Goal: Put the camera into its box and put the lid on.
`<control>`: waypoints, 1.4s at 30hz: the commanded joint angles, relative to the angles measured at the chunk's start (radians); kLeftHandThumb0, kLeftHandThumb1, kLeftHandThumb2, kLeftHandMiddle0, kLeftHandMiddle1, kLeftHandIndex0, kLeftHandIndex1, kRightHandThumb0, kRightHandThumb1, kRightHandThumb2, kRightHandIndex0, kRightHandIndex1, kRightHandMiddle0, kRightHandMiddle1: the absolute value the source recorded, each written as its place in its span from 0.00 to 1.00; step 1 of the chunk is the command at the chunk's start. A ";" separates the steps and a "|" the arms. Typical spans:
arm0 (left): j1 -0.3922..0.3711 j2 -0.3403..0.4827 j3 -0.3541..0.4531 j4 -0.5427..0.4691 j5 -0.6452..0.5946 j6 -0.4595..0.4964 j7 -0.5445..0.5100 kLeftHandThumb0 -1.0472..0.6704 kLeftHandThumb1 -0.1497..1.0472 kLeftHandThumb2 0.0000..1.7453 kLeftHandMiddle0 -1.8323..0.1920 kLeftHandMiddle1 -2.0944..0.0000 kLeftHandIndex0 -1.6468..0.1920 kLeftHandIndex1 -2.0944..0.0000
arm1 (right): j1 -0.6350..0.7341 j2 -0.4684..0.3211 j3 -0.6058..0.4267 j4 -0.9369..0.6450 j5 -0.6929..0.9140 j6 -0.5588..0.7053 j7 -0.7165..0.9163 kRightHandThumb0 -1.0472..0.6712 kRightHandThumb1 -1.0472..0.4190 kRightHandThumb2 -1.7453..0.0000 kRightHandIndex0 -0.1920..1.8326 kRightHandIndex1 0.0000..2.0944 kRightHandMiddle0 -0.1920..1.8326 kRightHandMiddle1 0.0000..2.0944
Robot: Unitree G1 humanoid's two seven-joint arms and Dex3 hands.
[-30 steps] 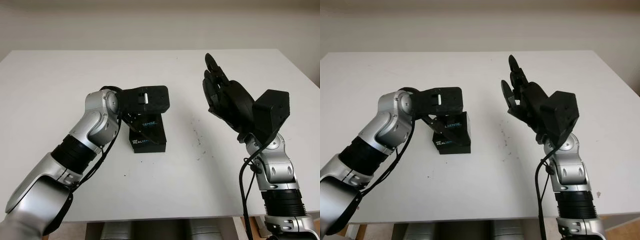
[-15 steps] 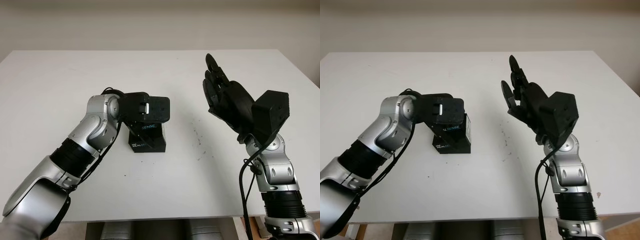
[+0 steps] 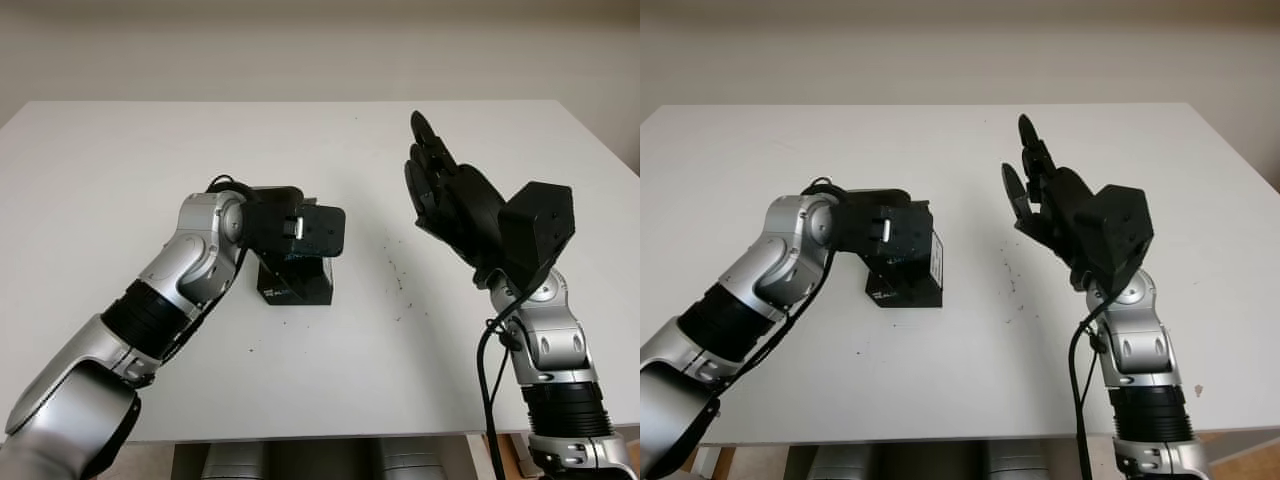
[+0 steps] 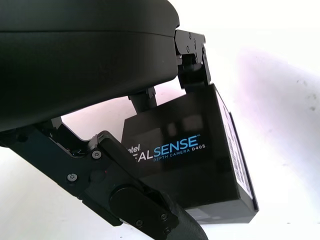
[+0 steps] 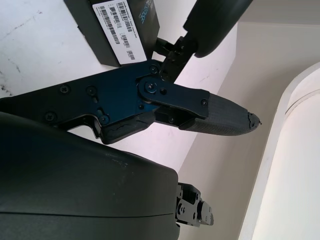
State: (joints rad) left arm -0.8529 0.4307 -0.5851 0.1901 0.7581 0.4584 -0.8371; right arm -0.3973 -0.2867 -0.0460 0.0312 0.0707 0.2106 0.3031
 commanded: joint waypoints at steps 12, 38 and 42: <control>-0.020 -0.034 -0.036 -0.018 0.077 0.087 -0.117 0.07 1.00 0.33 1.00 1.00 1.00 1.00 | -0.004 -0.003 0.006 -0.005 -0.008 -0.004 -0.001 0.13 0.00 0.60 0.00 0.00 0.00 0.00; 0.230 0.034 0.442 -0.359 -0.458 -0.094 0.081 0.03 1.00 0.23 1.00 1.00 1.00 1.00 | -0.011 -0.011 0.010 0.036 -0.021 -0.036 0.022 0.13 0.00 0.61 0.00 0.00 0.00 0.01; 0.277 0.089 0.444 -0.362 -0.450 -0.168 0.126 0.04 1.00 0.21 1.00 1.00 1.00 1.00 | -0.016 -0.014 0.011 0.042 -0.020 -0.031 0.031 0.14 0.00 0.61 0.00 0.00 0.00 0.00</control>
State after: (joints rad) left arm -0.5844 0.5011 -0.1449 -0.1626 0.3030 0.3119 -0.7251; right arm -0.3973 -0.2902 -0.0356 0.0702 0.0508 0.1864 0.3316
